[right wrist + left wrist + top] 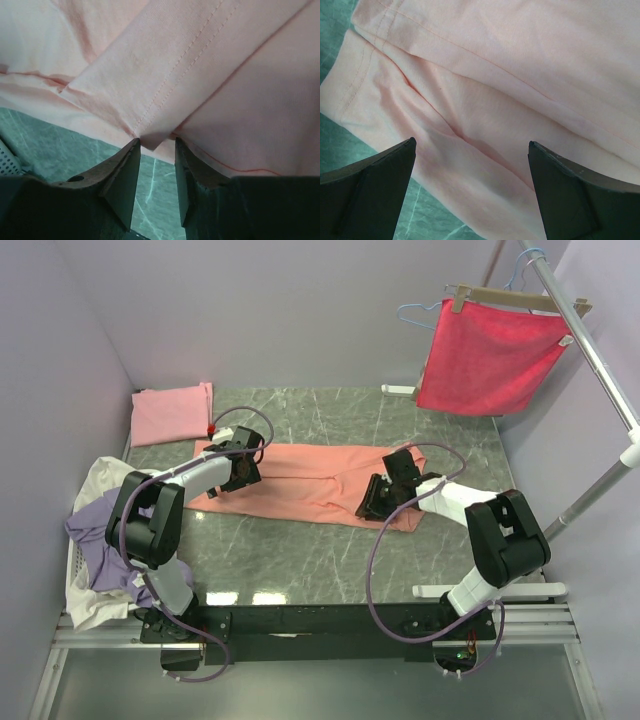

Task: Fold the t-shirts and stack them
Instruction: Fold the other side of the tshirt into a rectangle

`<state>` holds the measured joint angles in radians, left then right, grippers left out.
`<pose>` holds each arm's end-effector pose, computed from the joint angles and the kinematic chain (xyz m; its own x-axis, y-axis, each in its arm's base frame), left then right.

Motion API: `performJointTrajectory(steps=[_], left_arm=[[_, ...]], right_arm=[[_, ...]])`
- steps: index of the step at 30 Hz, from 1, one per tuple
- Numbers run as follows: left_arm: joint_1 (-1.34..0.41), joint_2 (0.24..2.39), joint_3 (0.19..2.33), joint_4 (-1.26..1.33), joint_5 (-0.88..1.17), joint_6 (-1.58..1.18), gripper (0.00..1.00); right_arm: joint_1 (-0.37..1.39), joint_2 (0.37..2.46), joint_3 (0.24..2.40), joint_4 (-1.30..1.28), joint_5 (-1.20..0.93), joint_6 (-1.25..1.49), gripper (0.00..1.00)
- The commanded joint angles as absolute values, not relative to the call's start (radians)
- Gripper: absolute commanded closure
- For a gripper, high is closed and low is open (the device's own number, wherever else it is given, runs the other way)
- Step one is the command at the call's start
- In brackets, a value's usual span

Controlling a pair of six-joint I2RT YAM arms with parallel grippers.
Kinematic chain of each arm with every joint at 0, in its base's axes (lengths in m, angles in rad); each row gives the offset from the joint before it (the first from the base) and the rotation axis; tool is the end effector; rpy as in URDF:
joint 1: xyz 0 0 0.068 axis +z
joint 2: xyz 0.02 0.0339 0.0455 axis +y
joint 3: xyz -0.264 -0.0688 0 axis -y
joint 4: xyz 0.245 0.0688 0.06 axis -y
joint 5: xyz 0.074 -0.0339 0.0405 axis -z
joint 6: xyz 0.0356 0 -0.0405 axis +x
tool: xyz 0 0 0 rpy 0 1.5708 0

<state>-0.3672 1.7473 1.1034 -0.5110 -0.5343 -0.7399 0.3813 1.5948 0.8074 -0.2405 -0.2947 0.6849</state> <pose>0.3244 -0.1054 0.1786 -0.7094 -0.3488 -0.6124 -0.4893 0.8692 0.0716 0.2724 0.1203 0.1537 -0.9289 0.2798 -0.2428 0.1191 0.8462 0.5194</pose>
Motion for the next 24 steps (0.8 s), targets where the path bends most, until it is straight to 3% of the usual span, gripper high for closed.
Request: performJointTrajectory(steps=[1,6,14,19,24], left_arm=[[-0.370,1.721,1.111,-0.486,-0.523,-0.721,0.01],[-0.370,1.720,1.112,-0.492,-0.534,-0.721,0.01],[-0.370,1.677,1.072,-0.445,-0.512,-0.707,0.01],[-0.370,1.629,1.043,-0.414,-0.497,-0.698,0.00],[-0.370,1.647,1.060,-0.439,-0.512,-0.701,0.01]], right_arm=[[0.390,1.606,0.819,-0.215,-0.279,0.687,0.60],[0.391,1.623,0.844,-0.215,-0.273,0.673,0.62],[0.390,1.643,0.887,-0.219,-0.268,0.647,0.73],[0.390,1.637,0.913,-0.225,-0.264,0.627,0.95],[0.390,1.614,0.969,-0.262,-0.239,0.601,0.98]])
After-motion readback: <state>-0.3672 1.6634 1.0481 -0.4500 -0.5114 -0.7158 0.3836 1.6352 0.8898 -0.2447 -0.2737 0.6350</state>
